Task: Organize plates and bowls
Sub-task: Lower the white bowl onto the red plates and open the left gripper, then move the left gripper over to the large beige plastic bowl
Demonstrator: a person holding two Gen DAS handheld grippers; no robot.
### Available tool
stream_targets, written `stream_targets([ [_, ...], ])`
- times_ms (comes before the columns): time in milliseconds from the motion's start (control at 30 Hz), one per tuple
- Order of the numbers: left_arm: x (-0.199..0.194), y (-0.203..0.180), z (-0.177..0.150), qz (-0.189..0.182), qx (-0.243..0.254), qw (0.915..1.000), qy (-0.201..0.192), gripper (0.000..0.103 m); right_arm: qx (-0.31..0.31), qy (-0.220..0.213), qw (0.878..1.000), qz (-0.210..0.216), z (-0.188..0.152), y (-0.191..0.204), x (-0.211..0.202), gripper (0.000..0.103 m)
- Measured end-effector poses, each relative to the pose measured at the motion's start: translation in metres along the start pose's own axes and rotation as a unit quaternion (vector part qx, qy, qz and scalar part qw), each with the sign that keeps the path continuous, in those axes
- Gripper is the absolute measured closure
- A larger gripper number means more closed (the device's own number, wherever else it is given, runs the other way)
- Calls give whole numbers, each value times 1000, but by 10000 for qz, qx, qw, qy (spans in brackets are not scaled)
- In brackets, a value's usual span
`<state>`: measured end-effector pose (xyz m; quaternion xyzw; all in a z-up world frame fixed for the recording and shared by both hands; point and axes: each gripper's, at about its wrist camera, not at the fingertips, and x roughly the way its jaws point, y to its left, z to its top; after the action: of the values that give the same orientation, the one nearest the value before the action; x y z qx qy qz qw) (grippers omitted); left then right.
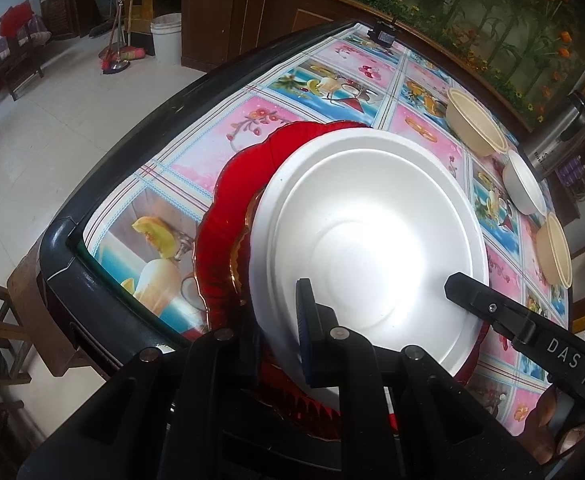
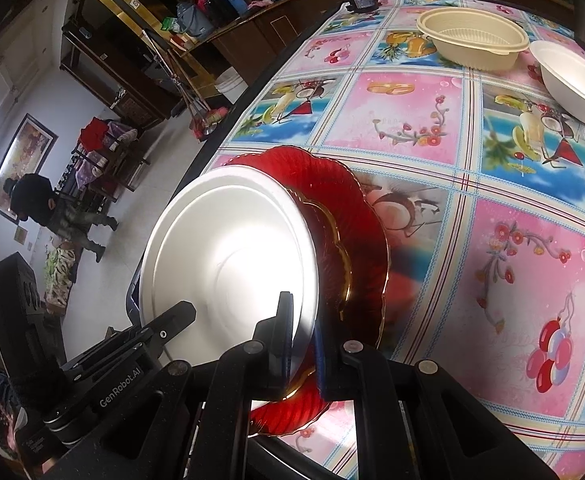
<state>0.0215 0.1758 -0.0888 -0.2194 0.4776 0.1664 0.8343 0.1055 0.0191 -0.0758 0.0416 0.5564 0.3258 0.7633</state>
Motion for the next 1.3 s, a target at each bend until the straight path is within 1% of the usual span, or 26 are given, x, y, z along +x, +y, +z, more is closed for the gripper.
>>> stream_targets([
  [100, 1, 0, 1, -5, -21, 10000, 13, 90, -3, 32, 10000, 13, -1, 0, 1, 91],
  [167, 1, 0, 1, -10, -21, 10000, 23, 87, -20, 42, 10000, 8, -1, 1, 2, 90],
  [233, 0, -2, 1, -89, -22, 9999, 43, 76, -10, 84, 10000, 31, -1, 2, 3, 90],
  [333, -1, -5, 1, -210, -6, 9998, 74, 65, -9, 119, 9999, 88, -1, 3, 4, 88],
  [367, -2, -6, 1, -230, 4, 9997, 95, 63, -3, 124, 9999, 86, -2, 4, 4, 87],
  [433, -3, -8, 0, -282, 26, 9995, 119, 56, -26, 135, 9999, 93, -2, 5, 3, 81],
  [500, -4, -10, 0, -304, 29, 9994, 129, 53, 4, 126, 9999, 103, -3, 5, 1, 71],
  [567, -6, -11, 0, -360, -3, 9992, 156, 48, -8, 99, 9999, 115, -3, 5, -3, 69],
  [667, -13, -9, 3, -408, -104, 9990, 146, 43, 9, 63, 9999, 129, -2, 4, -9, 63],
  [700, -14, -9, 3, -398, -136, 9990, 131, 38, 17, 31, 9999, 137, -1, 3, -12, 63],
  [833, -26, -3, 8, -407, -318, 9987, -36, 37, 101, -93, 9997, 204, 1, -3, -23, 62],
  [900, -34, -3, 10, -399, -394, 9982, -213, 37, 151, -163, 9995, 226, 2, -8, -29, 59],
  [1033, -48, -15, 15, -482, -416, 9965, -551, 37, 346, -369, 9979, 397, 3, -21, -44, 59],
  [1100, -52, -32, 18, -570, -236, 9959, -656, 35, 452, -525, 9965, 460, 2, -30, -55, 59],
  [1167, -53, -58, 18, -644, 51, 9954, -711, 34, 609, -716, 9946, 449, 0, -45, -68, 58],
  [1300, -45, -109, 15, -858, 561, 9930, -594, 34, 972, -1031, 9893, 360, -4, -79, -95, 57],
])
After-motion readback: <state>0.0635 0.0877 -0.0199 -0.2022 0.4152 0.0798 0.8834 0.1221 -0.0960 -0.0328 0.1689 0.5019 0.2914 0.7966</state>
